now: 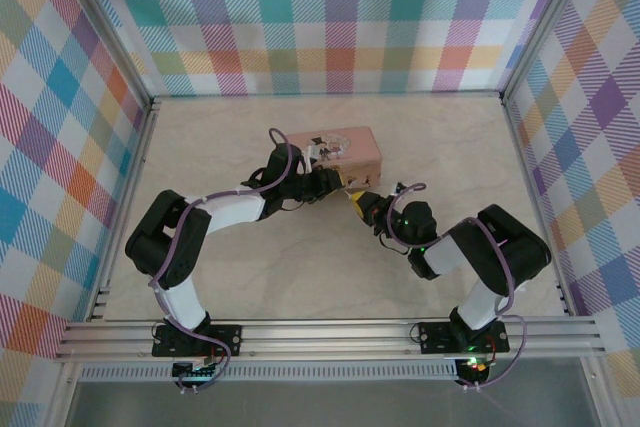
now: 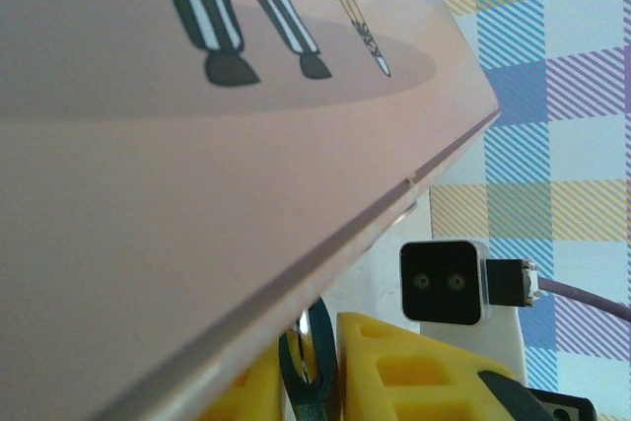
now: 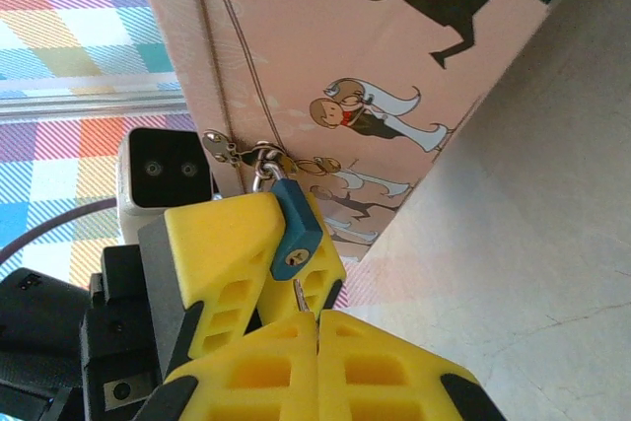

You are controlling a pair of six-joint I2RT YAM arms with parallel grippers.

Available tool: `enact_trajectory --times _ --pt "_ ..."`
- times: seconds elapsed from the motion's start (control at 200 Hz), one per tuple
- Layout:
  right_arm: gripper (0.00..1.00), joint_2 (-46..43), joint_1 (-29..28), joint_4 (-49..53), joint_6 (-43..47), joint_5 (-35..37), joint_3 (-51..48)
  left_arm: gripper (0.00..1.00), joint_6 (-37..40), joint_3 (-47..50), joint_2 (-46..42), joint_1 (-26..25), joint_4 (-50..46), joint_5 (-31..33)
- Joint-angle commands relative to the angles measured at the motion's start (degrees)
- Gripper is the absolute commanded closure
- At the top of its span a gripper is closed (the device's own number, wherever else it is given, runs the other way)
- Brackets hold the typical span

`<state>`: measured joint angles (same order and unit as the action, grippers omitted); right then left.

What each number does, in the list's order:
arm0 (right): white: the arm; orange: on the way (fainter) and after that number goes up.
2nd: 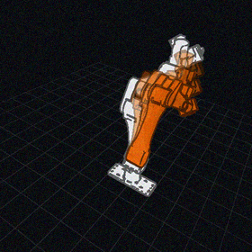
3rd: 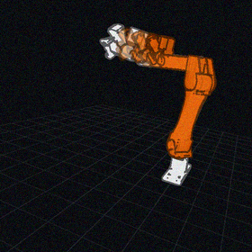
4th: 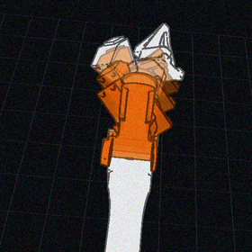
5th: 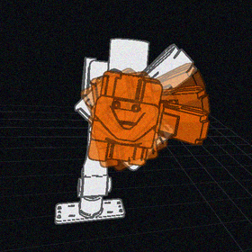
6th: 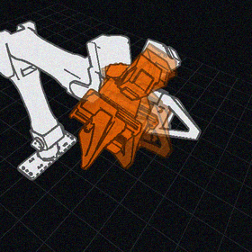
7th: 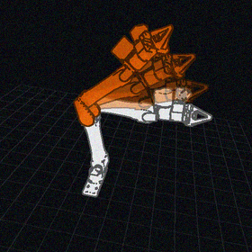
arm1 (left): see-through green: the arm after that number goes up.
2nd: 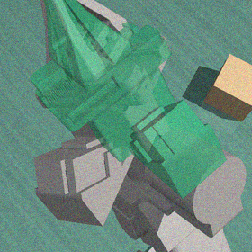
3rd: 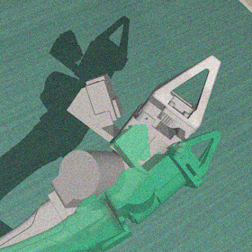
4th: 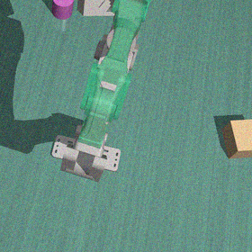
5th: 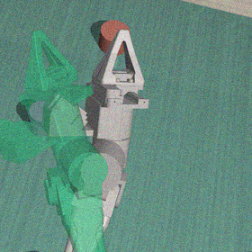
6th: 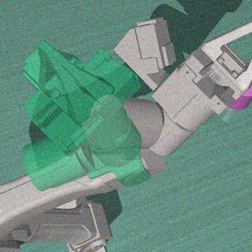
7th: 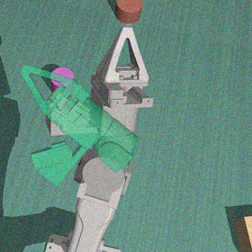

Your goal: Unlock the padlock with the key

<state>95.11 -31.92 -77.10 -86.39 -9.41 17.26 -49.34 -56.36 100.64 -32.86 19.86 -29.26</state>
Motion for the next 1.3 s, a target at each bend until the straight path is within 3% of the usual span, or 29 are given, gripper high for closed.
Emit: enact_trajectory --times 0.0,1.295 --pt "1.0 0.7 -0.4 -3.6 -0.3 0.7 1.6 0.8 -1.3 0.8 -3.1 0.5 5.3 -0.3" --pt "1.0 0.2 -2.5 -3.6 -0.1 2.5 -0.3 0.8 -2.4 1.8 -3.5 0.7 7.6 0.7"
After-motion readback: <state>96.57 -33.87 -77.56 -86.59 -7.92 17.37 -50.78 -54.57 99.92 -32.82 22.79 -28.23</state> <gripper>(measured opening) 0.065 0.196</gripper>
